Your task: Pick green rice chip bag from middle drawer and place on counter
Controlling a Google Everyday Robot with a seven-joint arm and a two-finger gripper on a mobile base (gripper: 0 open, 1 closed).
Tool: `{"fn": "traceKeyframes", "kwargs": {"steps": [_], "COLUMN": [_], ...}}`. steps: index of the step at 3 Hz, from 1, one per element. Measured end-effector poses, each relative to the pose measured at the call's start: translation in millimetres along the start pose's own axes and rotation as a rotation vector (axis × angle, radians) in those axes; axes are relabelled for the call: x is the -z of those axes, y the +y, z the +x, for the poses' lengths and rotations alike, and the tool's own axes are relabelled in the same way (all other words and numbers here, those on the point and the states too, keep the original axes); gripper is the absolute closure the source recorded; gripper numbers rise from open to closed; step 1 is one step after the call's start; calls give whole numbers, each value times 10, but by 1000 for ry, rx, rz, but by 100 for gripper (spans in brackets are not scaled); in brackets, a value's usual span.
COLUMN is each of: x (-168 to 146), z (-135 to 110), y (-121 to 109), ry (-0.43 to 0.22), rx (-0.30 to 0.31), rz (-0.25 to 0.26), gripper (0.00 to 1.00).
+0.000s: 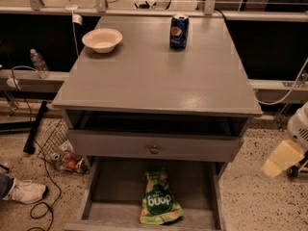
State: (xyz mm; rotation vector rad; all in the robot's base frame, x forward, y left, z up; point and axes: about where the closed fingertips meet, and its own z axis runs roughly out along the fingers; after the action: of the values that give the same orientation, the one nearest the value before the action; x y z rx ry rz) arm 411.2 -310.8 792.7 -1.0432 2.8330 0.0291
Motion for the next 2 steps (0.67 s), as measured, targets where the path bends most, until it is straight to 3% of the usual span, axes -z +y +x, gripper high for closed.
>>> {"fn": "traceKeyframes", "kwargs": {"steps": [1,2], "x": [-539,-1114], "z": [70,-54], "y": [2,180], "ry": [23,17], "rx": [-145,-249], "rz": [-28,-76], "gripper": [0,0]}}
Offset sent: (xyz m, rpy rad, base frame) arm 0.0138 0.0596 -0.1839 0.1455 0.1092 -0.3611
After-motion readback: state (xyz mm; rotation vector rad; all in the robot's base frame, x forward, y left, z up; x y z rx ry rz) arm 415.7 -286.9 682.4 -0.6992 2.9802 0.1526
